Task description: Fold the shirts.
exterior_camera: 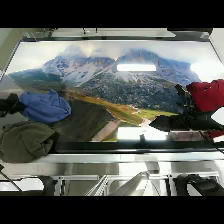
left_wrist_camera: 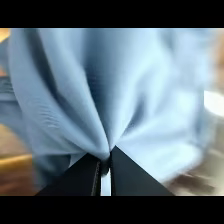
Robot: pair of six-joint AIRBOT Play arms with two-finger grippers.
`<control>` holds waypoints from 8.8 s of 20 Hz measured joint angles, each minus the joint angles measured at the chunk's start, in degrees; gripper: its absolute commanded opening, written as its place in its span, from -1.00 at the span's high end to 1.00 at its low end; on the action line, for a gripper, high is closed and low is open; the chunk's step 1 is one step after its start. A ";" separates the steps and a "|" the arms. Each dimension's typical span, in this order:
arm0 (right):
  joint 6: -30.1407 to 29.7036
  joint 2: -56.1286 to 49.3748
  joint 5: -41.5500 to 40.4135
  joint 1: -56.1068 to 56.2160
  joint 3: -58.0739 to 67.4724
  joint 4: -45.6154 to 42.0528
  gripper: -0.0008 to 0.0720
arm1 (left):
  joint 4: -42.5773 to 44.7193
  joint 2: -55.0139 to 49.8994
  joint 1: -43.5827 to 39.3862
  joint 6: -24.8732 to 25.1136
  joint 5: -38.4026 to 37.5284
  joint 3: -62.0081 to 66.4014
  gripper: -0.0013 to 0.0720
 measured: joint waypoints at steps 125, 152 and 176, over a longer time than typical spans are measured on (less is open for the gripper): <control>-28.55 -38.29 4.22 -13.66 21.27 19.78 0.94 | -17.44 -7.37 -46.93 2.51 -5.49 11.32 0.92; -21.44 -9.05 6.25 -30.75 53.79 21.55 0.94 | -17.81 15.63 -31.63 9.44 3.23 42.64 0.89; -17.90 -36.09 13.90 -35.82 34.60 5.29 0.94 | -7.67 4.04 -16.63 3.23 -14.78 6.08 -0.93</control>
